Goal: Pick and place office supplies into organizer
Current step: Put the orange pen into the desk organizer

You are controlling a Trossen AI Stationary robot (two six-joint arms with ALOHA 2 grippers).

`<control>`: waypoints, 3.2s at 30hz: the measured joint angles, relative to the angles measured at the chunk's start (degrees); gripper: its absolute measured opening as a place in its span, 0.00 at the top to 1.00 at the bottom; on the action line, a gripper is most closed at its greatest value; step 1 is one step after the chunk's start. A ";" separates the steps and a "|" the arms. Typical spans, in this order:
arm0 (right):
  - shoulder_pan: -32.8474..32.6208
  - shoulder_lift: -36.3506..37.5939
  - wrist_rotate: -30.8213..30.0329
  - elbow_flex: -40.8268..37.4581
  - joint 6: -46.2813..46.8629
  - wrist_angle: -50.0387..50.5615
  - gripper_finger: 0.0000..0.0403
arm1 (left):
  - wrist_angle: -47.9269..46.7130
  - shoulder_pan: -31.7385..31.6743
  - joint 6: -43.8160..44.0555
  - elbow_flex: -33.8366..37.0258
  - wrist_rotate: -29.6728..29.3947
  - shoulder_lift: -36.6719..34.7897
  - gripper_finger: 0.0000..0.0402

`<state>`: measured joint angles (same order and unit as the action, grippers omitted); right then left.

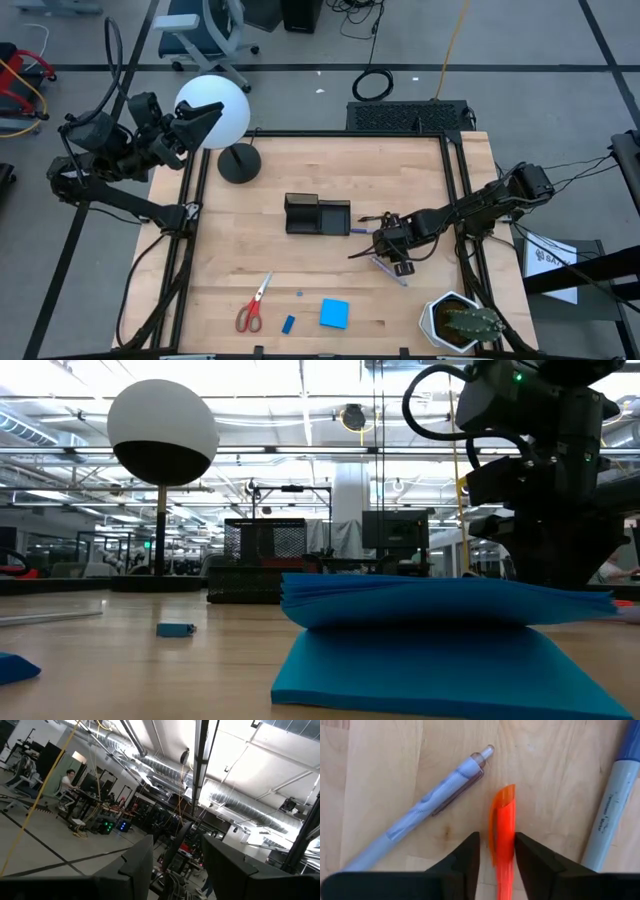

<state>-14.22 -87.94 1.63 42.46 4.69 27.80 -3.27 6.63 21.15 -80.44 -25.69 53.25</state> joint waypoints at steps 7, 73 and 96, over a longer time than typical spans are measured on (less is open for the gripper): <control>0.02 -0.04 0.12 -0.04 1.29 -0.13 0.91 | 0.00 -0.02 -0.16 0.01 0.00 0.00 0.57; 22.51 5.86 0.07 2.40 23.10 -61.63 0.91 | -0.14 -0.61 0.95 0.02 -1.46 0.46 0.57; 27.46 -13.33 4.75 18.84 17.17 -68.84 0.91 | -1.31 -0.61 3.23 0.02 -1.44 0.74 0.57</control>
<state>13.24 -101.27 6.37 61.30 21.86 -41.04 -4.58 6.02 24.38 -80.42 -27.14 54.00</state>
